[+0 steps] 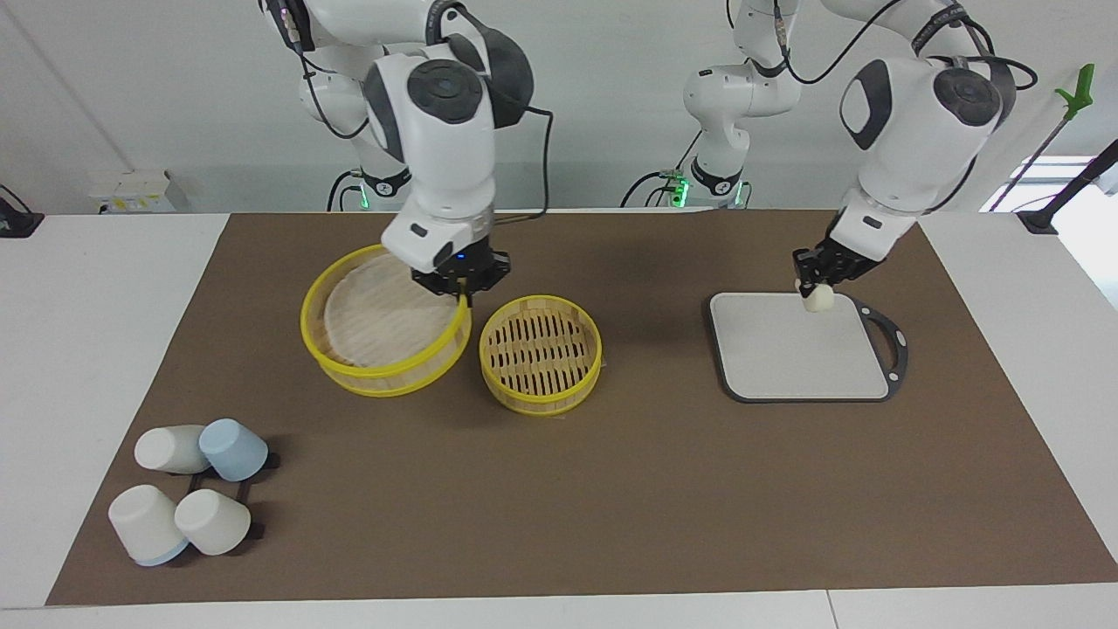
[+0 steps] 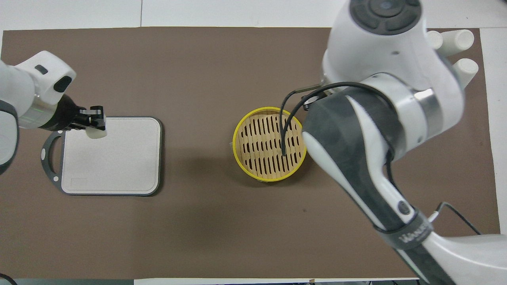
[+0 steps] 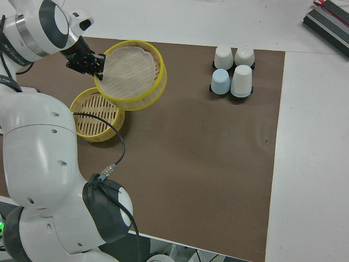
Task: Place bun in steamer
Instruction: 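Lift the lid away with the right gripper while the left gripper raises the bun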
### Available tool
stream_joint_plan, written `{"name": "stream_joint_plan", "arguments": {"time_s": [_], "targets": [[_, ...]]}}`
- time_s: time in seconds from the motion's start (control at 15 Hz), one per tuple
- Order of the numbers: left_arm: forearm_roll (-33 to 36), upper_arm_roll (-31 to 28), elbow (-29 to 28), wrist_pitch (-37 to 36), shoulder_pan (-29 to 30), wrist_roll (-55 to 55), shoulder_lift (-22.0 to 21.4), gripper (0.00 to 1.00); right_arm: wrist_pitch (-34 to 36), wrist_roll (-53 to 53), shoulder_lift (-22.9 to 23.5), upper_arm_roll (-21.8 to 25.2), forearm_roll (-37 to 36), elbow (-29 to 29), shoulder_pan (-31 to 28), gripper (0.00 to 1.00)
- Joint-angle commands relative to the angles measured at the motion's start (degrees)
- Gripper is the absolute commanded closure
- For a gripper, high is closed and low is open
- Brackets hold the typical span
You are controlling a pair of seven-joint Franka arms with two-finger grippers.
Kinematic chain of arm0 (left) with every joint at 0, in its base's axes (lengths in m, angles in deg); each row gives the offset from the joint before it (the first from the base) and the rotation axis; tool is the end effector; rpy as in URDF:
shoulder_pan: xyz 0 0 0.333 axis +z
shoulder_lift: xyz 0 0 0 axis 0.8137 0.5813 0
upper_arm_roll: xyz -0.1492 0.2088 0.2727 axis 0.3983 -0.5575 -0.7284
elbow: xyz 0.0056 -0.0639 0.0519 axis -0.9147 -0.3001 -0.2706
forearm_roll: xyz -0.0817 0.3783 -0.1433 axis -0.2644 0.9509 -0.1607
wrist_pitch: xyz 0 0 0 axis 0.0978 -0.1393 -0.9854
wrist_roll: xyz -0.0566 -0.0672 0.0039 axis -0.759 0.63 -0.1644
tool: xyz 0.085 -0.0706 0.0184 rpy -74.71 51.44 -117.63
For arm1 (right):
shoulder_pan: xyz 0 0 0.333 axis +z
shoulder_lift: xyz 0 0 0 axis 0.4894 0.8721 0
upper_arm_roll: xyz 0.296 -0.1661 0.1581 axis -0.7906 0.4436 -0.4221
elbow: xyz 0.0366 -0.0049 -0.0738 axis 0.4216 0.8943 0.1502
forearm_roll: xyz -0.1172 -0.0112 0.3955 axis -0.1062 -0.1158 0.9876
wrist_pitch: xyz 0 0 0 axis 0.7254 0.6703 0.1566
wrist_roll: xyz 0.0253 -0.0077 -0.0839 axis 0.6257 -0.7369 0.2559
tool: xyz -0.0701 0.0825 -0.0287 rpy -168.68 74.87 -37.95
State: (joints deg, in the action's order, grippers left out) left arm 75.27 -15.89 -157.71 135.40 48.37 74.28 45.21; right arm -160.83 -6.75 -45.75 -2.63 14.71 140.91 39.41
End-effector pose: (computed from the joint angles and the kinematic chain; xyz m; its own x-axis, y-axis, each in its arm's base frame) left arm 0.5793 -0.1408 0.5975 0.9941 0.1083 -0.0095 0.1085 -0.9933 0.0389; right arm 0.6472 0.2205 0.6050 0.9852 0.1478 -0.0862 0.1544 -0.9852 0.0747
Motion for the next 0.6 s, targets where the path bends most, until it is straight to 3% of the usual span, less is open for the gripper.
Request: {"name": "stream_joint_plan", "arguments": {"time_s": [0.0, 0.13, 0.27, 0.53], "targets": [[0.06, -0.52, 4.54, -1.00, -11.36, 16.19, 4.28, 0.75, 1.77, 9.31, -6.07, -0.84, 1.59, 6.01, -7.10, 1.00], [0.15, -0.43, 4.98, 2.41, -16.83, 24.72, 6.47, 0.75, 1.78, 17.39, -10.38, -0.75, 4.66, 11.01, -13.51, 1.00], [1.20, -0.52, 6.64, 6.10, -23.24, 32.19, 11.82, 0.75, 0.99, 24.43, -13.99, -0.75, 5.73, 16.29, -19.06, 1.00], [2.00, -0.52, 2.35, 18.66, -28.17, 38.28, 15.60, 0.75, -5.94, 30.26, -18.74, -0.67, 6.17, 27.10, -23.91, 1.00]]}}
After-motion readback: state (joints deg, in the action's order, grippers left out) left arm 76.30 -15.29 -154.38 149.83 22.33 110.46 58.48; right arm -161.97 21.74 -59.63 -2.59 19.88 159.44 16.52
